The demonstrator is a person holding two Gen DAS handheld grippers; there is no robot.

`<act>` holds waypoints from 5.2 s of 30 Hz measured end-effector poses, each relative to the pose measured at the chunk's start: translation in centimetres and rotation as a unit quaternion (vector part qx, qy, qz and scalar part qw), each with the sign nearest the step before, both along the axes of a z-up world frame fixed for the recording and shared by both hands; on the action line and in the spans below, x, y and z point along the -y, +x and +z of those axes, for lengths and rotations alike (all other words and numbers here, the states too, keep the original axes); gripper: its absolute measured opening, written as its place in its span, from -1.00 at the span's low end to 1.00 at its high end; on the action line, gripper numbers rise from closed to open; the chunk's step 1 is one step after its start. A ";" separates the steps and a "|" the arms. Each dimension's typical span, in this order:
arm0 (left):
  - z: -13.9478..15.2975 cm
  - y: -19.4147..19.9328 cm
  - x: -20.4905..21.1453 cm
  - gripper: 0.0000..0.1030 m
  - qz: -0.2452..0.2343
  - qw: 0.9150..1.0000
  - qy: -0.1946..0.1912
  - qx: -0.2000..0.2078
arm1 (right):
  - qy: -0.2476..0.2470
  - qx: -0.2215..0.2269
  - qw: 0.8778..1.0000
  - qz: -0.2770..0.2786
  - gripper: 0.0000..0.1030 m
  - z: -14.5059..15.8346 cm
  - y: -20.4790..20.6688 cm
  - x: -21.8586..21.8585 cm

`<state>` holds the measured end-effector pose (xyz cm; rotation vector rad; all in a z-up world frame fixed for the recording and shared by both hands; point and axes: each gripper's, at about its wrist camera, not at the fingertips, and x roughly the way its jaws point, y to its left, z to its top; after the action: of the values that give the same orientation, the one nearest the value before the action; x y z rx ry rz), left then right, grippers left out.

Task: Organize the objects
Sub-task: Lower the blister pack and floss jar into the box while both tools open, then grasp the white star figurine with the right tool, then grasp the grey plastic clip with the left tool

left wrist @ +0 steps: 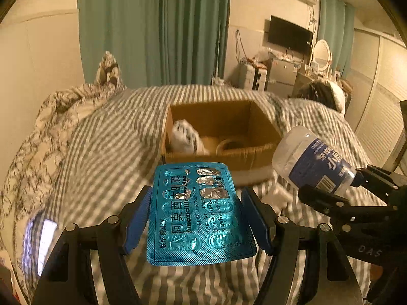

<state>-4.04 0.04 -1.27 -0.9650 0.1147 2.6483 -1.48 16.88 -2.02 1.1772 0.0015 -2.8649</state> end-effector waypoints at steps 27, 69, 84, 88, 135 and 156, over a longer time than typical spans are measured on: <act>1.5 -18.6 -5.5 0.40 -0.008 1.000 -0.013 -0.001 | 0.014 -0.019 1.000 -0.016 0.19 4.7 -17.9 -5.3; 1.7 -5.7 1.1 0.93 0.039 0.999 -0.036 -0.005 | 0.025 -0.055 0.998 -0.025 0.76 7.4 -3.9 -4.7; -9.1 -6.0 0.9 0.93 0.054 0.992 -0.070 0.089 | 0.021 0.104 0.994 -0.037 0.76 -8.5 -7.4 -4.9; -10.0 -5.7 -0.3 0.84 0.032 0.992 -0.073 0.098 | 0.020 0.134 0.990 -0.034 0.76 -10.7 -8.0 -4.6; -11.3 -4.5 -2.0 0.49 -0.007 0.990 -0.046 0.136 | -0.025 0.143 0.989 -0.040 0.12 -11.5 -6.8 -4.8; -10.9 -3.2 -3.5 -0.81 -0.040 0.991 -0.022 0.126 | -0.029 0.125 0.991 -0.047 0.02 -10.8 -6.0 -5.2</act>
<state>-7.19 3.54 -12.12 -1.2731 0.1495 2.4374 -7.50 22.04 -12.87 1.5547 -0.1497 -2.7498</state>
